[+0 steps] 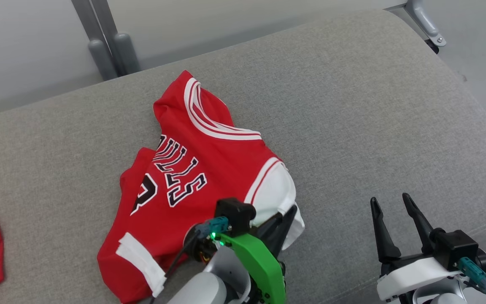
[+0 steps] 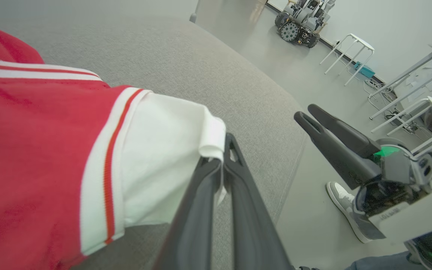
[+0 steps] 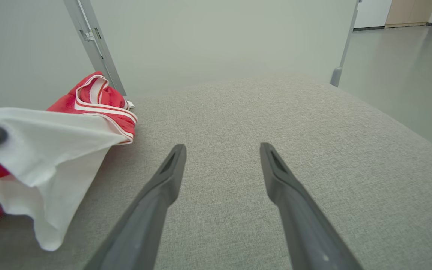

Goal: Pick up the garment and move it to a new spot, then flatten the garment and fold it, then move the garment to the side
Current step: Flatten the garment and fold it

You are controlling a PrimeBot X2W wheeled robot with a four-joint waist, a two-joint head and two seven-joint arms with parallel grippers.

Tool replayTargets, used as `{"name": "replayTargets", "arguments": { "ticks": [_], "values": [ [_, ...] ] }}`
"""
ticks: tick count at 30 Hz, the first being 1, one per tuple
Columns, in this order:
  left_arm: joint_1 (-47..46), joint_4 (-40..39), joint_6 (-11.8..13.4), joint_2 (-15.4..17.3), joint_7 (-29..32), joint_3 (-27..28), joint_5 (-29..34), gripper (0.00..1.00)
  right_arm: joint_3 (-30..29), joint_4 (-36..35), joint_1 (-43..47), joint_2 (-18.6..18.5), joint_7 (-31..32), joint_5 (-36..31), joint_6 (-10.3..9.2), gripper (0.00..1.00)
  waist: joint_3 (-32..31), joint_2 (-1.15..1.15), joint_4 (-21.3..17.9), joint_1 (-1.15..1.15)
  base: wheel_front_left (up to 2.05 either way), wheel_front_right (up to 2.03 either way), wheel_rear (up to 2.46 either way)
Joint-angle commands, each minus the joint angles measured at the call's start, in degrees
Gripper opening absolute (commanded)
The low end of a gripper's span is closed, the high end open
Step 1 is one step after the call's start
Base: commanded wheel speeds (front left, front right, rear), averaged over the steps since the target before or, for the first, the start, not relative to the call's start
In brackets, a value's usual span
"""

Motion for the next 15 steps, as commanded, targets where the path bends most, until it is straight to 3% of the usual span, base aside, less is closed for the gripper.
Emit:
{"name": "replayTargets", "arguments": {
  "ticks": [1,5,7,10,15],
  "values": [
    [-0.85,3.05,-0.47,-0.05,-0.47,-1.39,-0.77,1.00,0.23,0.34,-0.43,0.05,-0.18,0.24,0.03,1.00,0.00,0.00,-0.22,0.00,0.00,0.00,0.00],
    [-1.63,8.61,-2.55,-0.53,-2.23,-5.37,-2.66,1.00,0.33,0.67,-0.42,-0.27,-0.18,0.35,0.03,1.00,-0.12,0.00,-0.46,0.00,0.00,0.00,0.00],
    [-2.44,9.45,-1.68,-0.55,-3.58,-5.77,-1.42,1.00,-0.01,0.61,0.27,-0.41,-0.18,0.35,0.03,1.00,-0.37,0.00,-0.22,0.00,0.00,0.00,0.00],
    [-1.46,8.77,1.89,2.91,-6.62,-3.65,0.85,1.00,-1.04,0.27,1.33,-0.55,-0.18,0.27,0.03,1.00,-0.81,0.00,0.68,0.00,0.00,0.00,0.00],
    [5.48,2.79,10.48,10.21,-10.58,4.04,0.72,1.00,-1.79,-0.04,2.51,-0.59,-0.18,0.02,0.03,1.00,-1.78,0.00,2.59,0.00,0.00,0.00,0.00]
  ]
}}
